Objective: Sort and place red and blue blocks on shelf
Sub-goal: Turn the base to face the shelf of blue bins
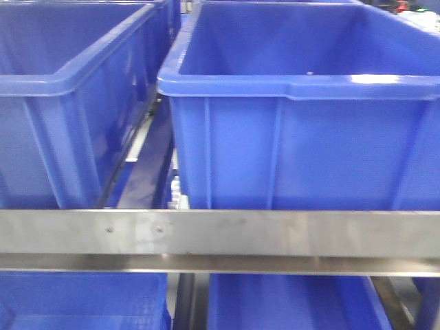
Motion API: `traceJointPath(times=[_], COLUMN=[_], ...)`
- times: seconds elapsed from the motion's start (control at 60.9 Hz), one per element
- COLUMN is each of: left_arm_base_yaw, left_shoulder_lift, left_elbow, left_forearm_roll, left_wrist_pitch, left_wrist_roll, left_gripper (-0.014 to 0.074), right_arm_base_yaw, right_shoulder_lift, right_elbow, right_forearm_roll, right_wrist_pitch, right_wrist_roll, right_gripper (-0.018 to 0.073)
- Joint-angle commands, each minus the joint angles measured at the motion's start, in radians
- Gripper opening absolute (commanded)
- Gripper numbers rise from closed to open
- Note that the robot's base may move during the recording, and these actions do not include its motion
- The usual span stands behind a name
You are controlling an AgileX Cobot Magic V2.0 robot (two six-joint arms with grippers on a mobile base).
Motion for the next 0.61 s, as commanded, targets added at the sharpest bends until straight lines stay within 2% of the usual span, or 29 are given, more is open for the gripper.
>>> traceJointPath(times=[0.0,0.591], left_arm_base_yaw=[-0.001,-0.001], left_shoulder_lift=[0.008,0.008], left_elbow=[-0.029,-0.029], left_forearm_roll=[0.01,0.01], left_wrist_pitch=[-0.076,-0.076], left_wrist_roll=[-0.003,-0.003], left_gripper=[0.0134,0.0134], right_arm_base_yaw=[-0.006,-0.006], right_shoulder_lift=[0.001,0.001], right_elbow=[-0.029,-0.029], right_forearm_roll=[-0.008,-0.008], right_wrist_pitch=[-0.088,-0.088], right_wrist_roll=[-0.003,-0.003], right_gripper=[0.0057,0.0057])
